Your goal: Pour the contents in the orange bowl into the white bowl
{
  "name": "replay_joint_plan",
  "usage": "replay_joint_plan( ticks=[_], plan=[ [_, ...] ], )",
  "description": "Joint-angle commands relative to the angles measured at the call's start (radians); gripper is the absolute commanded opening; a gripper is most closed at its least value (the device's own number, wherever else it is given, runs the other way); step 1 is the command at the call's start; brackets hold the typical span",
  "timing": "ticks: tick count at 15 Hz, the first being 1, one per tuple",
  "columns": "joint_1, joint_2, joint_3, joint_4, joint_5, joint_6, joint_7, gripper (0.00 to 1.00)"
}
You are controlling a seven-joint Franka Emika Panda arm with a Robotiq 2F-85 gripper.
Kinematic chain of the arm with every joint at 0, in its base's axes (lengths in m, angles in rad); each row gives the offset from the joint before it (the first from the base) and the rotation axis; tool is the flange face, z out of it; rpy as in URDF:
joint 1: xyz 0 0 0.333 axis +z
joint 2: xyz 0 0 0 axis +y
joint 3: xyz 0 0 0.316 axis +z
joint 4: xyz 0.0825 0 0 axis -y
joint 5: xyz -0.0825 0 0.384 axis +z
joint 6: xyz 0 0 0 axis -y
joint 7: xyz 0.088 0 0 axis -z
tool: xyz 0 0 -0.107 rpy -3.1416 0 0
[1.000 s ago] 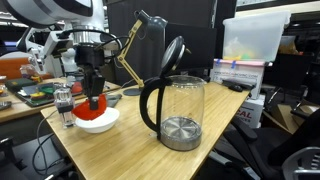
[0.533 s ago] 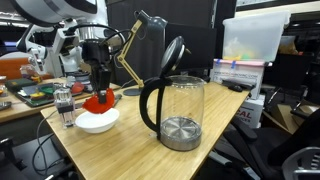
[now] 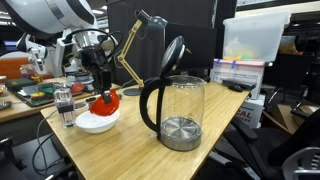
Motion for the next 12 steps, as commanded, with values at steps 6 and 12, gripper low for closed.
replay_joint_plan(
  ticks=[6, 12],
  plan=[
    [0.075, 0.067, 0.024, 0.071, -0.22, -0.14, 0.25, 0.02],
    [0.114, 0.072, 0.056, 0.062, -0.309, -0.189, 0.379, 0.02]
  ],
)
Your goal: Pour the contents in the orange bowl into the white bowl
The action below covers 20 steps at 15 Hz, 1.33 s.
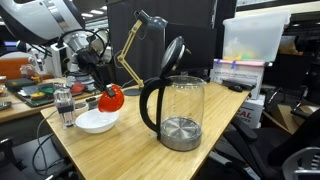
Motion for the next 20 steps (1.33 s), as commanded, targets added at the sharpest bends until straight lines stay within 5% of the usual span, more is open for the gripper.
replay_joint_plan(
  ticks=[1, 20],
  plan=[
    [0.019, 0.007, 0.021, 0.009, -0.062, -0.056, 0.072, 0.02],
    [0.13, 0.115, 0.132, 0.008, -0.191, -0.313, 0.339, 0.02]
  ],
)
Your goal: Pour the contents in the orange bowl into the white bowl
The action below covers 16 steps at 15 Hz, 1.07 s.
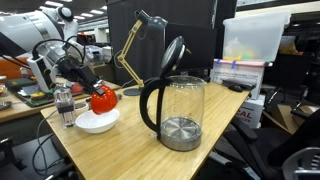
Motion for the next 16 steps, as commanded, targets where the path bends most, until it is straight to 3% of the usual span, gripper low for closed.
replay_joint_plan(
  ticks=[1, 8, 16],
  plan=[
    [0.02, 0.024, 0.023, 0.02, -0.028, -0.084, 0.027, 0.02],
    [0.032, 0.05, 0.042, 0.03, -0.031, -0.126, 0.026, 0.02],
    [-0.012, 0.041, 0.031, 0.058, 0.005, -0.037, 0.002, 0.02]
  ],
)
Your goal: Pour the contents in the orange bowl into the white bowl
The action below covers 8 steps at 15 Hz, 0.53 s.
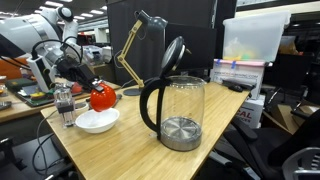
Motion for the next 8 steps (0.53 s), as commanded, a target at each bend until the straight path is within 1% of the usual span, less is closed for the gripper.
replay_joint_plan(
  ticks=[1, 3, 8],
  plan=[
    [-0.04, 0.0, -0.009, 0.016, 0.016, 0.056, -0.019, 0.02],
    [-0.061, 0.001, -0.02, 0.02, 0.029, 0.095, -0.025, 0.02],
    [-0.119, -0.009, -0.055, 0.014, 0.077, 0.238, -0.052, 0.02]
  ],
)
